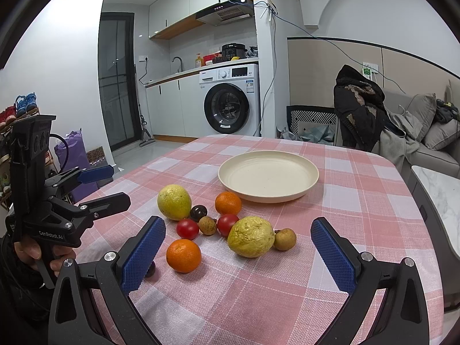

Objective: Organize fruits

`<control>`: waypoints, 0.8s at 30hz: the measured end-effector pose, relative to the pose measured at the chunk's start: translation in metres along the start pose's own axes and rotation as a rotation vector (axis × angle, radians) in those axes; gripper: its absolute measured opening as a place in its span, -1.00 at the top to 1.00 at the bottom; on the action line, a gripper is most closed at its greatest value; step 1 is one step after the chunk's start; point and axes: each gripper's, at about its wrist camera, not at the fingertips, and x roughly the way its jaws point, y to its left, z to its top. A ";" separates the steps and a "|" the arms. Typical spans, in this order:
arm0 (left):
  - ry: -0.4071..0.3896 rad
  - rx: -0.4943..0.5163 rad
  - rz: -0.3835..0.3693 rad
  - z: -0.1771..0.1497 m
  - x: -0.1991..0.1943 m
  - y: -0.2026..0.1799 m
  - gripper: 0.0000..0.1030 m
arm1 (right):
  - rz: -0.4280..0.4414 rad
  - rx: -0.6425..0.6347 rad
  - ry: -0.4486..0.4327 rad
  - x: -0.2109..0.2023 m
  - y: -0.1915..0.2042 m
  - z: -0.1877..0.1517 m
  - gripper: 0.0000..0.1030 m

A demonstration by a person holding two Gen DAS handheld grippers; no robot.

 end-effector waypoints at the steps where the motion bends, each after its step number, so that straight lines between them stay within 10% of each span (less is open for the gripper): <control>1: 0.000 0.002 0.001 0.000 0.001 -0.001 -0.98 | 0.000 0.000 0.000 0.000 0.000 0.000 -1.00; 24: -0.008 -0.008 -0.001 -0.003 0.001 0.003 -0.98 | -0.001 0.001 0.000 -0.001 -0.001 0.000 -1.00</control>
